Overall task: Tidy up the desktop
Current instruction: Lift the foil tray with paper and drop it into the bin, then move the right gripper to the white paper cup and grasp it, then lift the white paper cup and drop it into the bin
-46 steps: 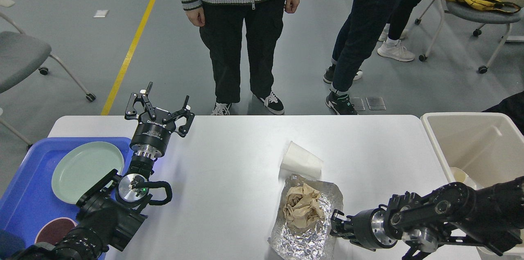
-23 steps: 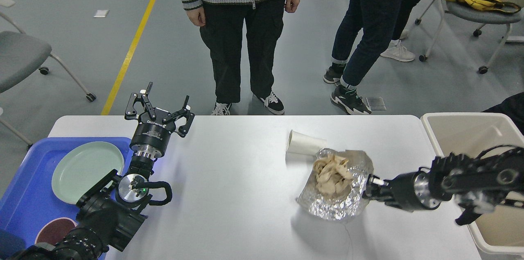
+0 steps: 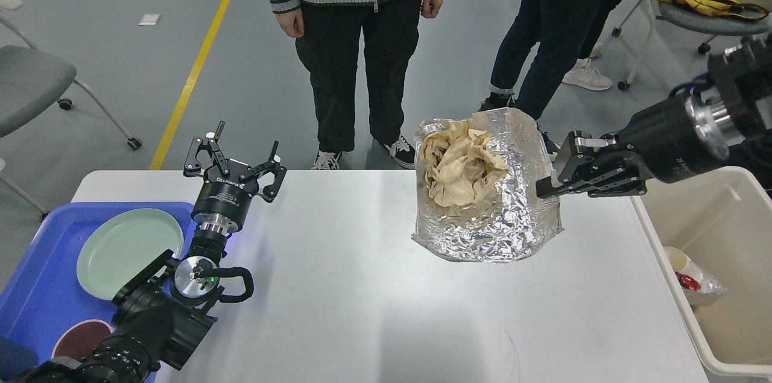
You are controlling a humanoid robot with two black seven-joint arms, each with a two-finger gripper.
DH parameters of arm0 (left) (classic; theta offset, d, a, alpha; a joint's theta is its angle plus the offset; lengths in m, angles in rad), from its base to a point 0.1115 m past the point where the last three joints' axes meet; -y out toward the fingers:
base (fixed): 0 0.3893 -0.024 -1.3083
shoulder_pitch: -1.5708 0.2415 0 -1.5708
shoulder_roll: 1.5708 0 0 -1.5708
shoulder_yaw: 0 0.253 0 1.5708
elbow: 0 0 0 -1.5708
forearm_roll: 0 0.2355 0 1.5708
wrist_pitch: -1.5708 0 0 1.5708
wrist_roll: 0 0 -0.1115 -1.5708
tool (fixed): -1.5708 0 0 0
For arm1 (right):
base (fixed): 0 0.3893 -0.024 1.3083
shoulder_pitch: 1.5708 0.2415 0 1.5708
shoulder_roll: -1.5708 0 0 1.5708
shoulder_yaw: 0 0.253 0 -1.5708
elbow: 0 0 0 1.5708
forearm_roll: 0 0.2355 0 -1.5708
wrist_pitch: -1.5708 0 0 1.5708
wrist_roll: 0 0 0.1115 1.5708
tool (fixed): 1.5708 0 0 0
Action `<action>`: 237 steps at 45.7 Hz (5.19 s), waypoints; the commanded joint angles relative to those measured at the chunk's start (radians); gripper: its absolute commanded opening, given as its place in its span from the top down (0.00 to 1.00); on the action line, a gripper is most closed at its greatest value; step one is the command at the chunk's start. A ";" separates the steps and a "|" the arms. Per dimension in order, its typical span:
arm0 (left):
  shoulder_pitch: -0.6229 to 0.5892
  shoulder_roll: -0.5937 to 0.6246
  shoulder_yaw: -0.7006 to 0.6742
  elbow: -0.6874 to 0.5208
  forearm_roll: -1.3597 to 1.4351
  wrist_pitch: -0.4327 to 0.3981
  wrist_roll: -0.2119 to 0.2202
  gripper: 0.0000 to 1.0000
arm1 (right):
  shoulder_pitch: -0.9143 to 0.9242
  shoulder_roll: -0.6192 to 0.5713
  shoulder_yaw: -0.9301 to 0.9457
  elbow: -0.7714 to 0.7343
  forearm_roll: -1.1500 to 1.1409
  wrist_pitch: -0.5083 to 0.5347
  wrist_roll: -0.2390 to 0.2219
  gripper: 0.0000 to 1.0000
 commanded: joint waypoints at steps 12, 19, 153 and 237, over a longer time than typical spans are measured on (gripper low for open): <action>0.000 0.000 0.000 0.000 0.000 0.000 0.000 0.04 | -0.144 -0.027 -0.061 -0.147 -0.106 -0.074 -0.023 1.00; 0.000 0.000 0.000 0.000 0.000 0.000 0.000 0.04 | -0.459 -0.049 -0.043 -0.480 -0.095 -0.224 -0.021 1.00; 0.000 0.000 0.000 0.000 0.000 0.000 0.000 0.04 | -0.833 0.407 -0.090 -0.488 -0.101 -0.832 0.063 0.00; 0.000 0.000 0.000 0.000 0.000 0.000 0.000 0.04 | -1.115 0.643 -0.254 -0.874 -0.522 -1.100 0.201 1.00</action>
